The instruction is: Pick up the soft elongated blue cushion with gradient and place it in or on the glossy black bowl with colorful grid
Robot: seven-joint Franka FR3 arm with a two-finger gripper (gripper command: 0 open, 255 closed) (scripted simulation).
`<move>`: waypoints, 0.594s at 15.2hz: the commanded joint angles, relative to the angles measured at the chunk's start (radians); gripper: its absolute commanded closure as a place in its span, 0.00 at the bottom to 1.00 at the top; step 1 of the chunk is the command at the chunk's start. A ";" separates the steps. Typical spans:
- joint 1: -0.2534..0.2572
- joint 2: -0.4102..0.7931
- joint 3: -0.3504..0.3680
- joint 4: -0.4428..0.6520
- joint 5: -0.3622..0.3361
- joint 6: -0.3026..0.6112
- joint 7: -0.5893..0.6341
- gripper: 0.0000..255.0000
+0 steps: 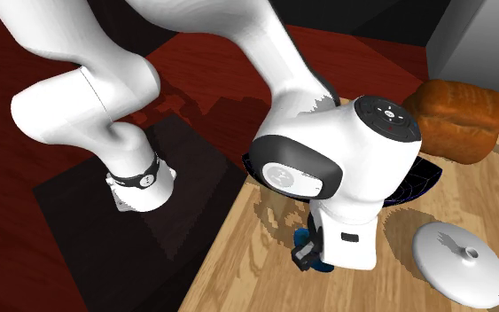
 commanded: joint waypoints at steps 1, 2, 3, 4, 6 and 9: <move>-0.002 0.002 -0.003 -0.003 -0.001 -0.003 -0.001 1.00; -0.002 0.003 -0.003 -0.002 -0.001 -0.003 0.001 1.00; -0.001 0.001 -0.002 -0.004 -0.001 -0.003 0.002 1.00; -0.001 0.005 -0.002 -0.002 -0.003 -0.001 0.004 1.00; -0.003 -0.009 -0.002 -0.002 0.008 -0.014 -0.008 1.00; -0.004 -0.046 0.002 0.006 0.036 -0.054 -0.030 1.00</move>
